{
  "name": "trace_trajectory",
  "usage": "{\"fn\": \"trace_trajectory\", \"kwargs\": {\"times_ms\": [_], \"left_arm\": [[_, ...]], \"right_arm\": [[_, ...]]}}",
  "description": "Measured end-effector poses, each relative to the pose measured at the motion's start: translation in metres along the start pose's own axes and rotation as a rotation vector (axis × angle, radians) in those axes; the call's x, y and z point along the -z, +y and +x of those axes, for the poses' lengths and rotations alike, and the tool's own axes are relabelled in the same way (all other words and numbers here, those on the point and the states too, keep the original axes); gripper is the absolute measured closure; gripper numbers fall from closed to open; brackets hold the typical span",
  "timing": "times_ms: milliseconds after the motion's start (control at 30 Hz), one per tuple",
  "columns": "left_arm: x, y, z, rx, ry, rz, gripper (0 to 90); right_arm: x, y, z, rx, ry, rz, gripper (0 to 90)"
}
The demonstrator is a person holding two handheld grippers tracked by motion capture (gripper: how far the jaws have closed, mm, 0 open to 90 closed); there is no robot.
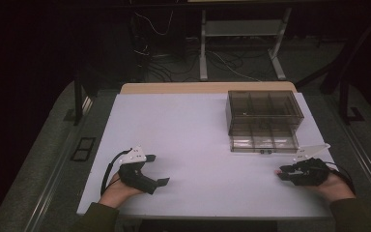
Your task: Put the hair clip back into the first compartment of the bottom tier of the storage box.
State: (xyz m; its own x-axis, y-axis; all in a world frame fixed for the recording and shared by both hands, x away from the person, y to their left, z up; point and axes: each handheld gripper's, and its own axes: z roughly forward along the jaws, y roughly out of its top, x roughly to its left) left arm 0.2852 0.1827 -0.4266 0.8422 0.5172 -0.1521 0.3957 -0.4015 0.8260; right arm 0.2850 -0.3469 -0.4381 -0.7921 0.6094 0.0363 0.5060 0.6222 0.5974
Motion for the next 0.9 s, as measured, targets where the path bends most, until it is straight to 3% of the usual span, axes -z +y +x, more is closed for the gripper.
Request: {"fn": "trace_trajectory", "kwargs": {"times_ms": [900], "left_arm": [[0.000, 0.000, 0.000, 0.000, 0.000, -0.001, 0.0]], "right_arm": [[0.013, 0.004, 0.000, -0.006, -0.021, -0.037, 66.8]]}}
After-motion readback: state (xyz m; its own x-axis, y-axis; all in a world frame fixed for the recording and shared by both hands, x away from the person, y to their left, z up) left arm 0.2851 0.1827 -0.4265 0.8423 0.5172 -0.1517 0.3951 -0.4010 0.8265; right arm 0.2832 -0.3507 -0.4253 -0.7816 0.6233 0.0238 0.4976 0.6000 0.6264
